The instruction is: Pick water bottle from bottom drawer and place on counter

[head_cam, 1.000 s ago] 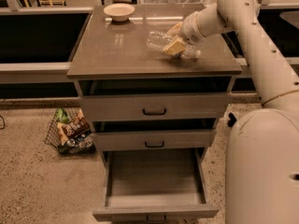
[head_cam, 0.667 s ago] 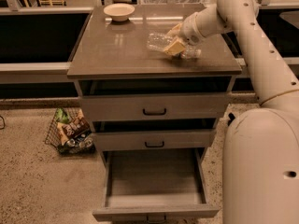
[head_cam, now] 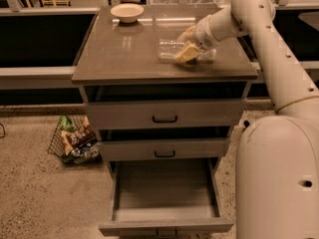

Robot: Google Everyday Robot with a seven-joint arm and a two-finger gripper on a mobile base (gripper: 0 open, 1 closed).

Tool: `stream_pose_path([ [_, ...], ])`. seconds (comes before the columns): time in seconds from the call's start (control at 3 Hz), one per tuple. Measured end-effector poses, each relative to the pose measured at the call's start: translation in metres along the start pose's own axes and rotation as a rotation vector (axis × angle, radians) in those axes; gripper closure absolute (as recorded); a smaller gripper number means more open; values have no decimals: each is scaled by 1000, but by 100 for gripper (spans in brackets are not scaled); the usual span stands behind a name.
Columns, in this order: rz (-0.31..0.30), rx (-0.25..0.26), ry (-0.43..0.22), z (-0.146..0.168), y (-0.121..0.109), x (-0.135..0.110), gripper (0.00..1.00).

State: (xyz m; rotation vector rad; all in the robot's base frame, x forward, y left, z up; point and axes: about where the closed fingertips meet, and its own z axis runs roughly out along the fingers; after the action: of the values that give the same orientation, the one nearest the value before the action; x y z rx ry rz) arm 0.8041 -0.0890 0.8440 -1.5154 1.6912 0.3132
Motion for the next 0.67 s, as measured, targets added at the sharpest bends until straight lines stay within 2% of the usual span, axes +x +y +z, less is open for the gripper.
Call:
stream_pose_path([
  [0.33, 6, 2, 0, 0, -1, 1, 0],
  [0.67, 17, 33, 5, -9, -6, 4, 0],
])
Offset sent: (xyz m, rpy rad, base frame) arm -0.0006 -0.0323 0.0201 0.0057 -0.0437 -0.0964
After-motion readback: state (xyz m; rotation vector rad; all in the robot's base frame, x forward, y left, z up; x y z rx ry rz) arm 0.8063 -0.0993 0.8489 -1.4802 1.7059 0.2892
